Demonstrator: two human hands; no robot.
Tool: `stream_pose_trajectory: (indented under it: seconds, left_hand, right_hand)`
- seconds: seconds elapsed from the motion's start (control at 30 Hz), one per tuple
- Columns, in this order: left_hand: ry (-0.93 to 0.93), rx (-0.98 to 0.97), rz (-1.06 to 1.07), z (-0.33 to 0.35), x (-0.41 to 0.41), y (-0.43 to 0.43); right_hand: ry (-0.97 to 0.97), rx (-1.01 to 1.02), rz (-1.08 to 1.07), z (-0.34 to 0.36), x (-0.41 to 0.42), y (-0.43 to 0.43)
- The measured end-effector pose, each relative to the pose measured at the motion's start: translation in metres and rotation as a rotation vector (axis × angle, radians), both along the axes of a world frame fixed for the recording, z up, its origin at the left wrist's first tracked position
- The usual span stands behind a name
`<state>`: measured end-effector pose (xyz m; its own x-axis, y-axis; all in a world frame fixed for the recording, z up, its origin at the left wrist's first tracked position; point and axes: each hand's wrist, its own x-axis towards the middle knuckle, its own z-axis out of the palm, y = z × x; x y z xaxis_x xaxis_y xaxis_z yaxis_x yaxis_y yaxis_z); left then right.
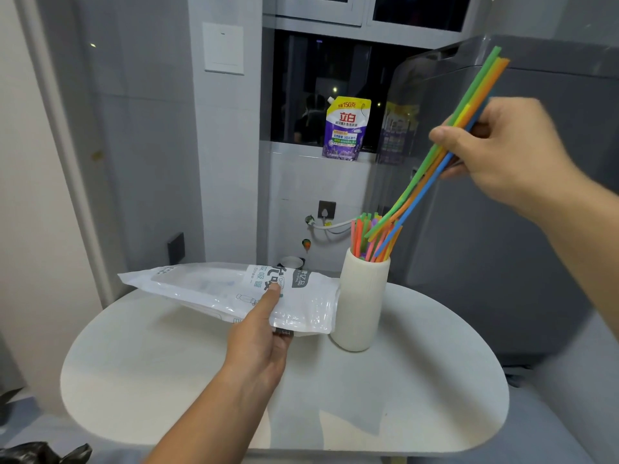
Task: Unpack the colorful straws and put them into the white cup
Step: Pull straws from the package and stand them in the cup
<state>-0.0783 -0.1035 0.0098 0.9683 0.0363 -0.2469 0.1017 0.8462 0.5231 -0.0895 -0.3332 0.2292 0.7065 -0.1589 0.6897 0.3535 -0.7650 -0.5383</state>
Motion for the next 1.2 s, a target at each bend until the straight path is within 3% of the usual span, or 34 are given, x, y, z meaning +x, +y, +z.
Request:
stream_pose_trajectory:
  seconds: [1.2]
  left_hand:
    - [-0.022,0.007,-0.013,-0.003,0.002,-0.001]
  right_hand:
    - [0.074,-0.028,-0.022,-0.003,0.028,0.026]
